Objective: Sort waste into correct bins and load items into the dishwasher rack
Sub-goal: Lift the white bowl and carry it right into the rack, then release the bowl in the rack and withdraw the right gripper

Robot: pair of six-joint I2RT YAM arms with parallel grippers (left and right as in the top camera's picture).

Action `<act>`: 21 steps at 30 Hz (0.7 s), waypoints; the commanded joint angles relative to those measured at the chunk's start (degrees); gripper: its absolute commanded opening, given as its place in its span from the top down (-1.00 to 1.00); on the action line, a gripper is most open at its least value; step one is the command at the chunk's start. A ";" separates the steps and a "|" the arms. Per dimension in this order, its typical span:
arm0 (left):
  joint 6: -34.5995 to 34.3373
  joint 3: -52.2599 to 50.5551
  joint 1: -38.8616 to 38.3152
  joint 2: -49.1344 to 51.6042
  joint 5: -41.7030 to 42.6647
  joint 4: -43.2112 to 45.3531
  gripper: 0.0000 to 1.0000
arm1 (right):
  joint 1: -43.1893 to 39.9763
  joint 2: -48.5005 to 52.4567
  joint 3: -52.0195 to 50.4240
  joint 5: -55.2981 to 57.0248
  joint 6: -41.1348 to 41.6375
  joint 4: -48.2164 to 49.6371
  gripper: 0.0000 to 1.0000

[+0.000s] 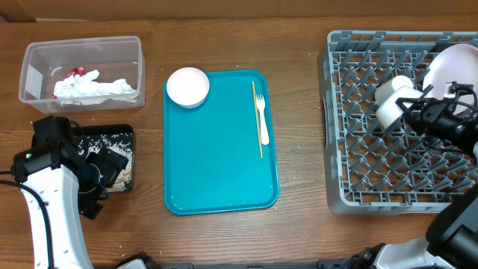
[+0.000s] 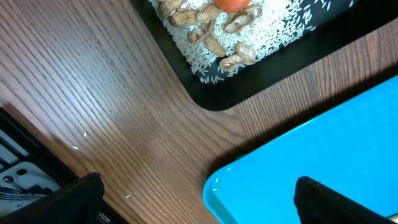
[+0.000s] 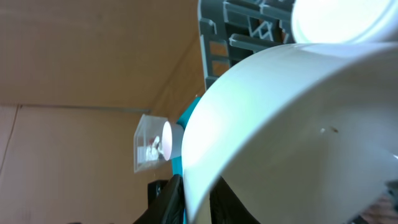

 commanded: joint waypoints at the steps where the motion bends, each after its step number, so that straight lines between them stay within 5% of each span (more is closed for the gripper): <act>1: 0.72 -0.11 0.04 0.02 0.00 0.04 -1.00 | -0.33 -3.41 2.32 18.71 10.10 -2.58 0.64; 8: 0.72 -0.11 0.04 0.02 0.00 0.04 -1.00 | -0.33 -12.33 8.81 39.17 19.21 -14.43 0.48; 21: 0.72 -0.11 0.04 0.02 0.00 0.04 -1.00 | 6.19 -21.49 11.58 42.82 18.38 -24.28 0.37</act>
